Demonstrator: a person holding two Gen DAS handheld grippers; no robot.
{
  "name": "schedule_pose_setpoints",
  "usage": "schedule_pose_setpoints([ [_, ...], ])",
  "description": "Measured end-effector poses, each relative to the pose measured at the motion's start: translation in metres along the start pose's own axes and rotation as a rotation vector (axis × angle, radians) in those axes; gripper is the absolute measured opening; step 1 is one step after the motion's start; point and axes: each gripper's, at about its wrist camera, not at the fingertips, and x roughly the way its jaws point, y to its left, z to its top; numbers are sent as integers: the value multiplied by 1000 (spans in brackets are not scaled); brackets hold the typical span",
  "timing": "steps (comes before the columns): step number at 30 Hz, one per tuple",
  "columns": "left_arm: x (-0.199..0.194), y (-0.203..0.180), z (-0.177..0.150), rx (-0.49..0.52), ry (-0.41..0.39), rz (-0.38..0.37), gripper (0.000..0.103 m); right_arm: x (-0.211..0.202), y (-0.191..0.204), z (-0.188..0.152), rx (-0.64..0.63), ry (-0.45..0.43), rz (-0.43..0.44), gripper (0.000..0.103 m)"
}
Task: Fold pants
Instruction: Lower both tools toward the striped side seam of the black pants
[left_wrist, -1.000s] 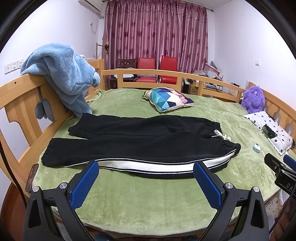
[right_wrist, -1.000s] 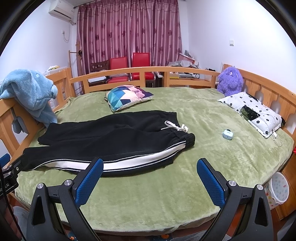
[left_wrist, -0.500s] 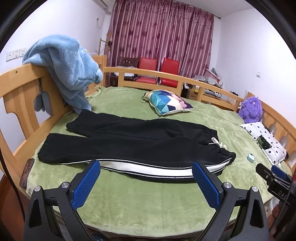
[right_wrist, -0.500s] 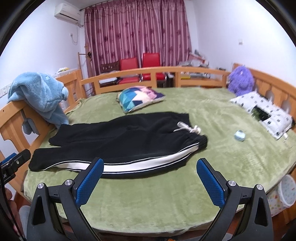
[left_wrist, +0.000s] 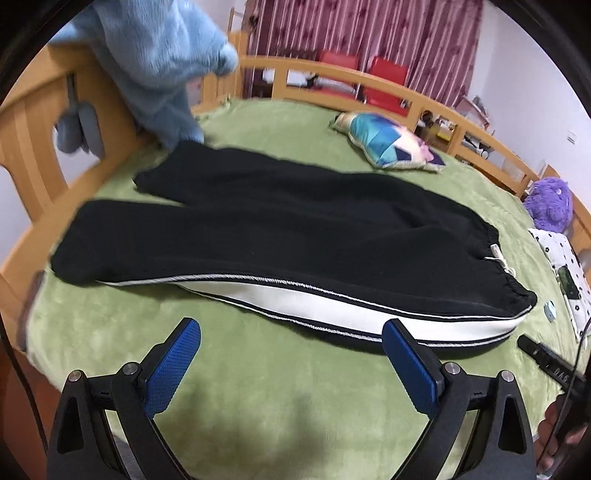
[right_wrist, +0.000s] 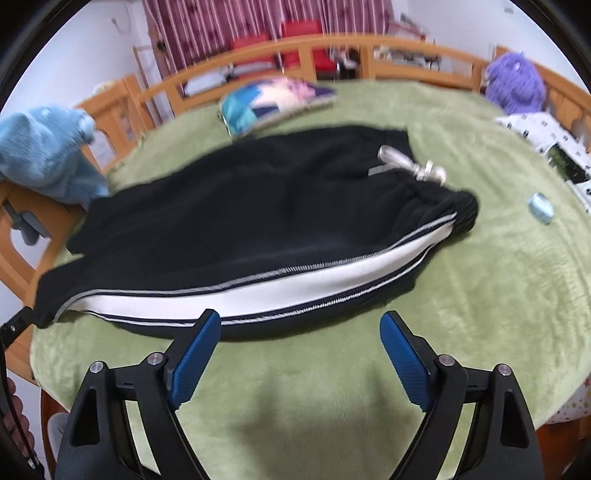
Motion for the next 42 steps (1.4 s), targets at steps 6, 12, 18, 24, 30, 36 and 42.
schedule_pose_setpoints([
  [6,40,0,-4,-6,49,-2,99,46,-9,1,-3,77,-16,80],
  [12,67,10,-12,-35,91,-13,99,66,-13,2,16,104,1,75],
  [18,79,22,-16,-54,107,18,97,73,-10,4,9,110,1,75],
  [24,81,36,-17,-40,92,92,96,75,-9,4,22,114,-7,75],
  [30,77,63,-17,23,21,160,96,67,-25,3,50,74,-15,75],
  [36,70,108,-9,-90,13,42,96,60,-40,7,107,40,-4,75],
  [42,74,136,-7,-200,38,-72,96,58,-47,7,174,48,41,75],
])
